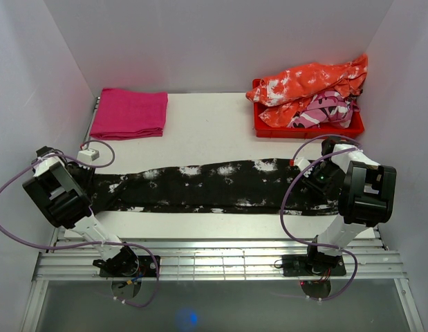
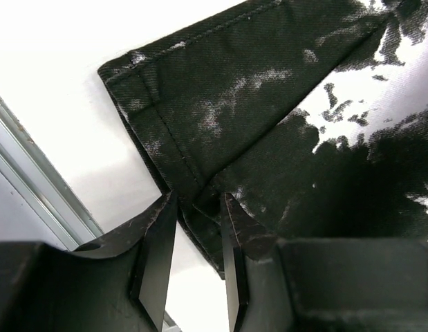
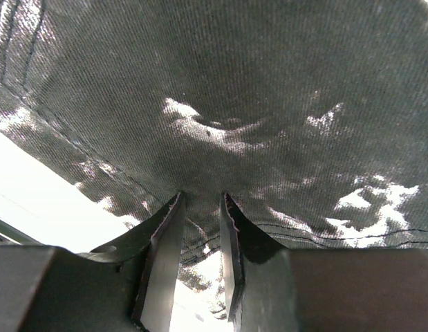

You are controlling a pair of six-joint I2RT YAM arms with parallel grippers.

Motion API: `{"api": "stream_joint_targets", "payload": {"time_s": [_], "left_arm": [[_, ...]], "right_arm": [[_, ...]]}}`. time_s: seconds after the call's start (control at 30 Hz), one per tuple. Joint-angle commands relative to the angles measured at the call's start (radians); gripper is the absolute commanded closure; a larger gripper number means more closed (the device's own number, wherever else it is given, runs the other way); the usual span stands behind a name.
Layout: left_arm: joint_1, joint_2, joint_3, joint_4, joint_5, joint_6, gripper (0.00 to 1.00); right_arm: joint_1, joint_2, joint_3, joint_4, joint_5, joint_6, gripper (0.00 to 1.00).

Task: Fold and stack the trousers
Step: Fold the trousers

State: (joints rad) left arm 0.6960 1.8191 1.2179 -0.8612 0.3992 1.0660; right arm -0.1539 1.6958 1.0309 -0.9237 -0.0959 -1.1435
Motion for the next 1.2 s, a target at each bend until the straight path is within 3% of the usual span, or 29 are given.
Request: {"api": "stream_joint_targets", "payload": {"time_s": [0.0, 0.17, 0.3, 0.6, 0.9, 1.17], "left_arm": [[-0.009, -0.041, -0.011, -0.038, 0.013, 0.012, 0.59], [-0.013, -0.044, -0.026, -0.038, 0.013, 0.012, 0.58], [-0.013, -0.064, -0.032, -0.01, 0.01, 0.005, 0.44], [-0.018, -0.083, -0.043, 0.013, -0.017, 0.006, 0.46], [-0.024, -0.142, -0.073, 0.083, -0.048, -0.014, 0.32], [-0.033, -0.129, -0.087, 0.076, -0.045, -0.012, 0.4]], "right_arm": [[-0.006, 0.036, -0.003, 0.045, 0.056, -0.007, 0.67], [-0.006, 0.036, -0.006, 0.051, 0.064, -0.015, 0.68], [-0.006, 0.041, -0.006, 0.049, 0.062, -0.016, 0.68], [-0.006, 0.042, -0.011, 0.052, 0.062, -0.015, 0.69], [-0.006, 0.047, -0.006, 0.049, 0.064, -0.016, 0.7], [-0.006, 0.045, -0.008, 0.049, 0.068, -0.016, 0.71]]}}
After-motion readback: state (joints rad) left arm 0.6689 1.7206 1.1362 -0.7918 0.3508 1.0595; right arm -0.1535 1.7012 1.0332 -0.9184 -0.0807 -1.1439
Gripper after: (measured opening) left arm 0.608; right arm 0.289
